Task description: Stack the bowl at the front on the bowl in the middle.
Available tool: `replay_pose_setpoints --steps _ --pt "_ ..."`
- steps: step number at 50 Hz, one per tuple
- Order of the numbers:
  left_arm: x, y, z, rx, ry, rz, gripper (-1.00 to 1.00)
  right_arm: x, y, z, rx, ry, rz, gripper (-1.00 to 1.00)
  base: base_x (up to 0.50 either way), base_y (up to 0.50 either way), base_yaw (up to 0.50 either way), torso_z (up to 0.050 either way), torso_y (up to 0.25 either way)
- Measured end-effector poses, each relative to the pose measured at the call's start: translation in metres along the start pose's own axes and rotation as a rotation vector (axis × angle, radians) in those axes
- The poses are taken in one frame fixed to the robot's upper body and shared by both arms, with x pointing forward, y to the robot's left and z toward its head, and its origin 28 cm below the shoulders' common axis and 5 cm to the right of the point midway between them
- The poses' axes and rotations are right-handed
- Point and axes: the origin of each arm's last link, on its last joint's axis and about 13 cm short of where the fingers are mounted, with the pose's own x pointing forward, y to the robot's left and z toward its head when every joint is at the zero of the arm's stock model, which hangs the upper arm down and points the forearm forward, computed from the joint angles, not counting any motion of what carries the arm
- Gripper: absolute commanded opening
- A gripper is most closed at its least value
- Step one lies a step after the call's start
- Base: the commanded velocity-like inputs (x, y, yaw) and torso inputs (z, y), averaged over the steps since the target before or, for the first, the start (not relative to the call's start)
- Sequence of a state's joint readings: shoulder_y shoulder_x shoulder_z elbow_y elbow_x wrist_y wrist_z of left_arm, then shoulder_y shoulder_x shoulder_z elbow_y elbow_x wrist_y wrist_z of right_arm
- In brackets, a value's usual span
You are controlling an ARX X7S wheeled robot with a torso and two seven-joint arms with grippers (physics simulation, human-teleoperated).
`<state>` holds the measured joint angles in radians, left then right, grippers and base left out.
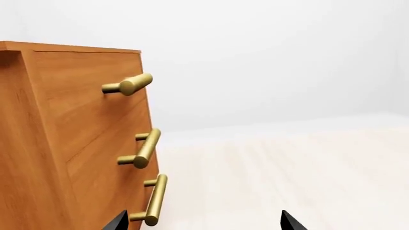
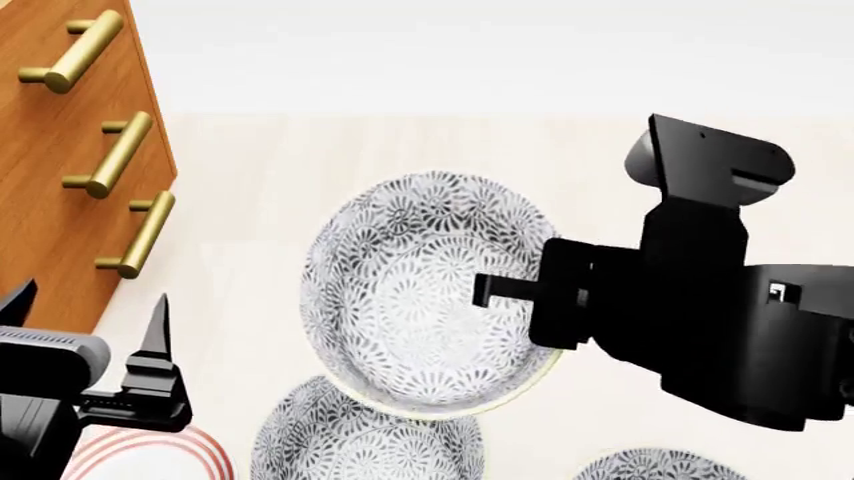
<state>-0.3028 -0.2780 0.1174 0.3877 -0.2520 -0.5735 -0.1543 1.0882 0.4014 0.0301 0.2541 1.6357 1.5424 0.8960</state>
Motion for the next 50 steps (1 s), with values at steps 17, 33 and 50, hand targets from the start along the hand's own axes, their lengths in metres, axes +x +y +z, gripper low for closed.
replay_pose_setpoints --steps 17,33,50 --pt "-0.002 0.0 0.007 -0.009 -0.015 0.009 1.0 0.017 0.009 -0.024 -0.096 0.091 0.049 -1.0 0.0 0.0 0.0 0.0 0.001" --pt "0.0 0.0 0.009 -0.01 -0.016 0.01 1.0 0.035 0.013 -0.041 -0.138 0.155 0.083 -1.0 0.0 0.0 0.0 0.0 0.0" --pt "-0.001 -0.001 0.005 -0.009 -0.007 0.012 1.0 0.056 0.008 -0.05 -0.14 0.197 0.075 -1.0 0.0 0.0 0.0 0.0 0.001"
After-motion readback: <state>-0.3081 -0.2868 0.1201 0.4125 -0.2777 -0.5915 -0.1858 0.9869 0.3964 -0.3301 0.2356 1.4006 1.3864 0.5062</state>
